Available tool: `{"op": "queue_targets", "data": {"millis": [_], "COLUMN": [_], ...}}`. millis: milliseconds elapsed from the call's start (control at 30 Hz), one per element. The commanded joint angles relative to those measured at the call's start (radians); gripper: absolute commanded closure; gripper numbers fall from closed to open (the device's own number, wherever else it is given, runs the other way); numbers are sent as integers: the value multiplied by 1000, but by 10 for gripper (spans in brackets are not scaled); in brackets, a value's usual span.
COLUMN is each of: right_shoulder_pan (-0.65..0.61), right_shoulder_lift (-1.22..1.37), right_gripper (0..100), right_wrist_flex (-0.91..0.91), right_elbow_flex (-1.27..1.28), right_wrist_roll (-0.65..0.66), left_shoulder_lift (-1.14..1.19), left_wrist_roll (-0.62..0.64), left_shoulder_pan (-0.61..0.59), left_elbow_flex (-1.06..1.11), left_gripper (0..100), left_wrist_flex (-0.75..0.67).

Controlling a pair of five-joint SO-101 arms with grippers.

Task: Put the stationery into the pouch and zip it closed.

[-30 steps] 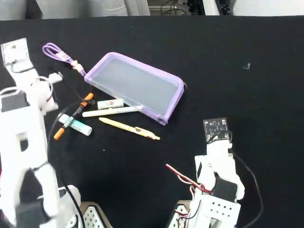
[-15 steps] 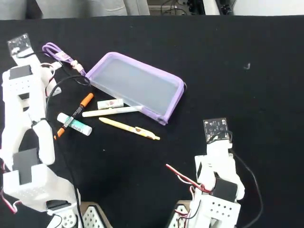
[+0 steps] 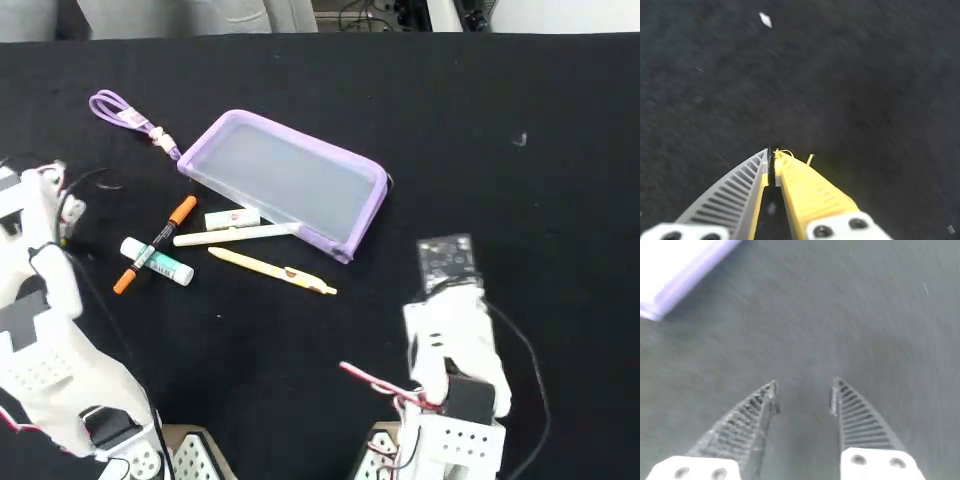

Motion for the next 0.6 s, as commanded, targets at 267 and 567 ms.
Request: {"op": "queue_targets", "data": {"millis": [267, 567], "right_shoulder_pan": [-339, -417], "right_shoulder_lift": [-77, 265], "right_gripper": [805, 805], "right_wrist_flex": [-95, -272], "right_elbow_flex": [-265, -420], "right_wrist_roll": [-149, -149], "left_shoulder_lift": [149, 301], "left_wrist_roll": [98, 150], "left_shoulder_pan": [-122, -154], "left_elbow_flex": [-124, -274], "left_gripper": [970, 970], "left_wrist_flex": [-37, 31]}}
